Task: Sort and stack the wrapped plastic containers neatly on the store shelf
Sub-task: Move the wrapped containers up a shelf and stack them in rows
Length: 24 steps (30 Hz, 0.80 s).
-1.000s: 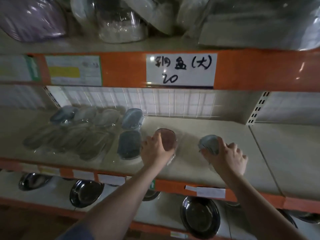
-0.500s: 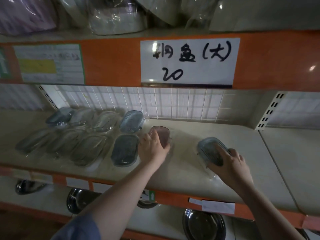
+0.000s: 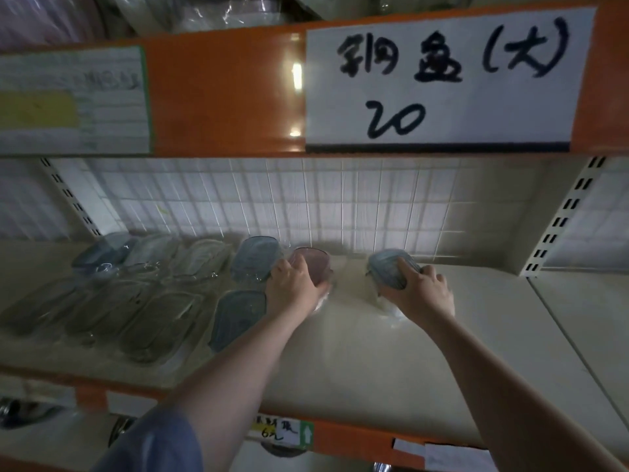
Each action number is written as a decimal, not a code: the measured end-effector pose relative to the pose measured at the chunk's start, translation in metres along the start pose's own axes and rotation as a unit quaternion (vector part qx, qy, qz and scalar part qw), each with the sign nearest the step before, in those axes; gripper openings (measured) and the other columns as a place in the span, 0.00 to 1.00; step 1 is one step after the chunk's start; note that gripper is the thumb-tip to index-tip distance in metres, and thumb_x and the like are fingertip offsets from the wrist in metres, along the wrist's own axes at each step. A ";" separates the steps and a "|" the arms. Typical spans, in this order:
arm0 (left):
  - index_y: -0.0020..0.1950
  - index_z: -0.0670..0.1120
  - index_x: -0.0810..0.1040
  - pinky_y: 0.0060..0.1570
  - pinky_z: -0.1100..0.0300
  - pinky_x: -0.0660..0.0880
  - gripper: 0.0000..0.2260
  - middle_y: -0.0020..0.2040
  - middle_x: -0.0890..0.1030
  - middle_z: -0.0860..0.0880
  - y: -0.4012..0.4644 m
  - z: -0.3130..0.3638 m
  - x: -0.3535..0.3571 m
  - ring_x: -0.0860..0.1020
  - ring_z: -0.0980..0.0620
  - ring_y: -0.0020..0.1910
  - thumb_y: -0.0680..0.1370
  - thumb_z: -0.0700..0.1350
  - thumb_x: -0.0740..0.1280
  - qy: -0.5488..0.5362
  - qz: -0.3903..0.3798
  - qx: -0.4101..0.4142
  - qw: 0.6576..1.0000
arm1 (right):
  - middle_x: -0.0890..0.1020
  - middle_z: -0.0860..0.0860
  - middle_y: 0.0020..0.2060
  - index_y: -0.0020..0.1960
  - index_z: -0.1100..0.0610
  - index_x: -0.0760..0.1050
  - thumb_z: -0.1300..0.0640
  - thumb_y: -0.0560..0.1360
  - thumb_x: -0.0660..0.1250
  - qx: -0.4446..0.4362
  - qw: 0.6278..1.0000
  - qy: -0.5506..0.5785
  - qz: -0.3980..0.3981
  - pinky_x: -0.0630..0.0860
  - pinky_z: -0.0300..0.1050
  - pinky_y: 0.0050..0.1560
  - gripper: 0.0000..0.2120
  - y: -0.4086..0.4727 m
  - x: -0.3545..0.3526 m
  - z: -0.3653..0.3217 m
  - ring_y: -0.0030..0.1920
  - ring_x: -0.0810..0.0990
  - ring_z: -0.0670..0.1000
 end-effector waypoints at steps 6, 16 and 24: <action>0.73 0.45 0.62 0.58 0.49 0.68 0.36 0.66 0.68 0.39 0.012 -0.003 0.001 0.68 0.39 0.65 0.75 0.68 0.58 -0.008 -0.003 0.015 1.000 | 0.65 0.58 0.66 0.75 0.45 0.54 0.33 0.72 0.60 0.024 1.000 -0.015 0.008 0.64 0.52 0.64 0.37 0.012 0.005 -0.008 0.65 0.65 0.60; 0.77 0.48 0.58 0.68 0.52 0.60 0.35 0.75 0.59 0.43 -0.013 -0.019 -0.018 0.57 0.44 0.73 0.75 0.66 0.59 -0.038 -0.011 0.051 0.998 | 0.59 0.60 0.71 0.76 0.47 0.51 0.33 0.76 0.49 -0.001 0.997 -0.052 0.055 0.62 0.53 0.65 0.33 -0.026 -0.004 -0.003 0.68 0.64 0.61; 0.68 0.47 0.68 0.60 0.53 0.68 0.22 0.68 0.70 0.45 -0.078 -0.023 -0.074 0.68 0.43 0.66 0.77 0.56 0.63 -0.030 -0.027 0.128 0.991 | 0.75 0.55 0.59 0.66 0.53 0.68 0.47 0.79 0.57 -0.029 0.995 -0.076 0.054 0.68 0.47 0.57 0.19 -0.111 -0.039 -0.026 0.58 0.73 0.55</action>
Point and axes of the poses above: each hand's wrist, its own y-axis towards the middle knuckle, its own x-axis out of the palm, z = x × y, the point moved 5 cm from there along y, towards the middle knuckle
